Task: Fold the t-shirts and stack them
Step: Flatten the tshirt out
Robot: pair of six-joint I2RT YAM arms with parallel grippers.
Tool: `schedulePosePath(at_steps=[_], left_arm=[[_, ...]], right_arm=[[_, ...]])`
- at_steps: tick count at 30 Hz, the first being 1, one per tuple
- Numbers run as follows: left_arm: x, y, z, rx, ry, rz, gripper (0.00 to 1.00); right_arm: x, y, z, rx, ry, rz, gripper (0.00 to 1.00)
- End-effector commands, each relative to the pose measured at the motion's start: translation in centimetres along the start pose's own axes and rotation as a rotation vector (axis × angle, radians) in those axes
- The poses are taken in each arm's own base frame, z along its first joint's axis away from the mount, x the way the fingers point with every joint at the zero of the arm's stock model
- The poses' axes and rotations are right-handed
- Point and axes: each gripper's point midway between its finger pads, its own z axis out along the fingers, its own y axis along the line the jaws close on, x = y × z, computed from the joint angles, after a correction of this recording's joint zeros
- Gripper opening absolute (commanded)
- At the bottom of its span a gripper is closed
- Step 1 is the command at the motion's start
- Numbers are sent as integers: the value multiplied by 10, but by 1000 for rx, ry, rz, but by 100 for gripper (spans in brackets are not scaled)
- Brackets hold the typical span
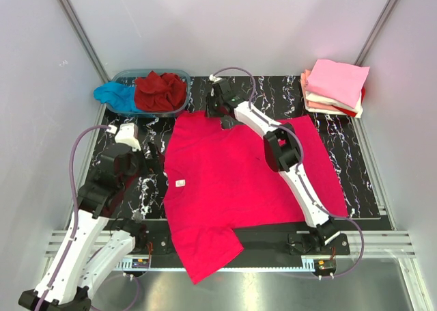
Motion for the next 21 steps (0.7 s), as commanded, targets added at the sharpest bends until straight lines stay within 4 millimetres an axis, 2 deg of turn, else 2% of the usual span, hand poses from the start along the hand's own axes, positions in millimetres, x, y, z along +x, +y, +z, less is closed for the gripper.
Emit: schedulePosePath(at_steps=[1, 2, 3, 5, 6, 9, 12, 16, 17, 19, 20, 21], left_arm=[[-10, -6, 3, 26, -35, 9, 99], [-10, -6, 3, 26, -35, 7, 99], [-10, -6, 4, 25, -31, 8, 99], [-9, -5, 4, 21, -29, 8, 99], [-10, -6, 4, 25, -31, 8, 99], [-9, -6, 5, 24, -27, 8, 99], [-8, -6, 6, 23, -19, 10, 99], [-7, -6, 7, 25, -12, 11, 99], [-7, -7, 7, 28, -11, 11, 99], [-7, -7, 7, 31, -11, 15, 99], [-7, -7, 7, 28, -11, 14, 99], [-7, -6, 8, 23, -11, 13, 99]], right_arm=[[-6, -33, 5, 85, -7, 32, 34], [-20, -44, 2, 85, -29, 68, 33], [-15, -55, 5, 94, -9, 94, 33], [-23, -70, 4, 100, -20, 146, 33], [-24, -86, 4, 104, -19, 172, 33], [-27, -104, 4, 86, -13, 239, 32], [-27, -114, 5, 72, -7, 291, 31], [-37, -106, 6, 2, -26, 314, 38], [-47, -101, 2, -24, -46, 304, 48], [-64, -87, -7, -80, -78, 274, 61], [-73, -83, -13, -96, -97, 264, 71], [-89, -74, -25, -114, -127, 246, 74]])
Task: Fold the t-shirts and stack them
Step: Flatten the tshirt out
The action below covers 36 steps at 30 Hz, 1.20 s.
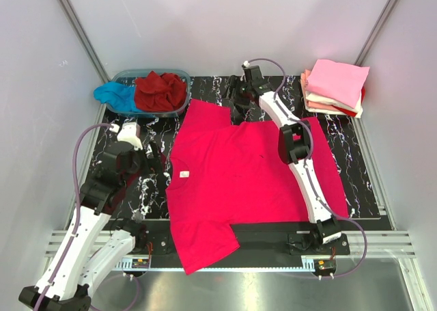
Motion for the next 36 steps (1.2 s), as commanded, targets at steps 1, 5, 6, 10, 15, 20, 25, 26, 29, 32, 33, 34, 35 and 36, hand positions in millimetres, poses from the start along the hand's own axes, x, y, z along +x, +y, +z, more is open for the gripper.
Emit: schedulePosePath(at_steps=[1, 5, 6, 10, 15, 20, 25, 26, 29, 32, 33, 34, 35, 36], left_arm=[[-11, -5, 1, 23, -39, 4, 99], [-10, -2, -1, -13, -25, 2, 99], [-12, -7, -4, -2, -23, -6, 99], [16, -45, -16, 123, 149, -32, 99], [84, -63, -50, 196, 391, -144, 99], [147, -60, -72, 235, 544, -245, 98], [172, -39, -81, 181, 604, -219, 98], [173, -39, -81, 178, 610, -206, 98], [177, -43, -79, 150, 655, -169, 99], [188, -36, -76, 42, 696, -67, 99], [196, -39, -83, 56, 718, 15, 99], [200, -42, -79, 17, 723, 69, 99], [199, -54, -82, 22, 721, 71, 99], [201, -61, -85, 18, 722, 101, 99]], right_arm=[[-22, 52, -22, -116, -40, -70, 76], [-58, 70, -68, -70, -116, -131, 91], [-80, 89, -100, -77, -171, -154, 95], [-110, 107, -186, 6, -273, -226, 100], [-83, 90, -297, 135, -361, -211, 100], [-40, 84, -390, 128, -442, -135, 100], [19, 60, -407, 140, -364, -35, 100], [24, 61, -415, 129, -370, -28, 100], [42, 54, -417, 134, -335, -8, 100], [57, 48, -419, 152, -289, -2, 100], [60, 45, -420, 158, -280, -1, 100], [67, 41, -418, 167, -264, 3, 100], [69, 40, -421, 167, -268, 4, 100], [71, 39, -422, 167, -266, 5, 100]])
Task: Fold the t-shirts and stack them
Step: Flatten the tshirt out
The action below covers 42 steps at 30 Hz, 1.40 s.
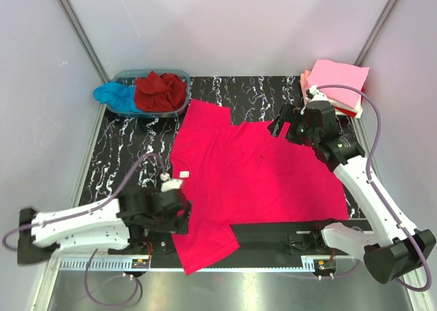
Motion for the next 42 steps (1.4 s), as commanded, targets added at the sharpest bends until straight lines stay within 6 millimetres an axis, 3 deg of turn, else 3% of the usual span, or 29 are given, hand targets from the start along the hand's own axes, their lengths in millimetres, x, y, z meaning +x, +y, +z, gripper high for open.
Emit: schedulePosePath(at_steps=[1, 5, 9, 12, 16, 23, 27, 31, 39, 42], left_arm=[[4, -21, -1, -101, -33, 70, 99], [29, -41, -1, -132, 0, 125, 99], [70, -80, 8, 17, 57, 181, 99], [96, -81, 18, 4, 113, 179, 88], [115, -89, 25, 6, 141, 190, 81], [114, -62, 43, -90, 101, 168, 66], [113, -61, 44, -23, 105, 127, 60], [115, -44, 51, -45, 119, 116, 61], [124, -43, 64, -76, 148, 186, 62], [126, -42, 69, -102, 149, 209, 56]], right_arm=[[1, 0, -16, -14, -20, 19, 100], [4, -5, -26, -4, -25, 8, 100], [11, -12, -29, 18, -13, -1, 100], [16, -15, -33, 21, -6, 3, 100], [24, -21, -36, 28, 2, 4, 100], [34, -28, -37, 41, 17, 3, 100], [38, -30, -37, 49, 27, 5, 100], [40, -32, -35, 52, 28, 10, 100], [43, -39, -31, 88, 40, -1, 100], [41, -41, -33, 96, 28, -8, 99]])
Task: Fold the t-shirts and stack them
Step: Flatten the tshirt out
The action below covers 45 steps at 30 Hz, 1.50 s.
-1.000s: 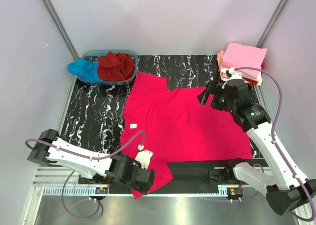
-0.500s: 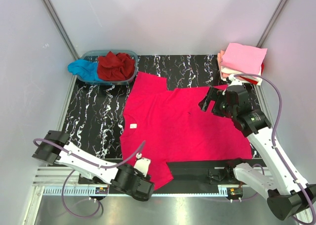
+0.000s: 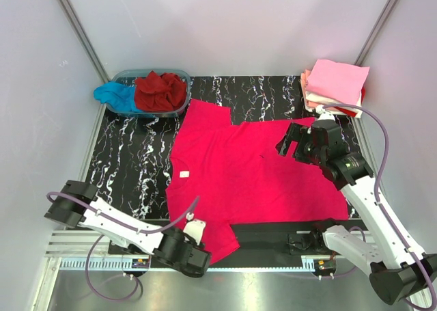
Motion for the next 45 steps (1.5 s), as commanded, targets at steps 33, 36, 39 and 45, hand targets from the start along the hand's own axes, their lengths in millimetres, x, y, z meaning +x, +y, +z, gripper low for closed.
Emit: schedulePosePath(at_steps=[33, 36, 39, 45], left_arm=[[-54, -26, -4, 121, -128, 43, 0], [-54, -29, -4, 130, -124, 51, 0], [-54, -32, -3, 126, -114, 70, 0], [-51, -35, -3, 120, -97, 91, 0]], right_arm=[[43, -217, -22, 780, 118, 857, 100], [58, -224, -29, 863, 146, 914, 98], [84, -220, -16, 766, 126, 1043, 93], [98, -247, -21, 848, 33, 1158, 89]])
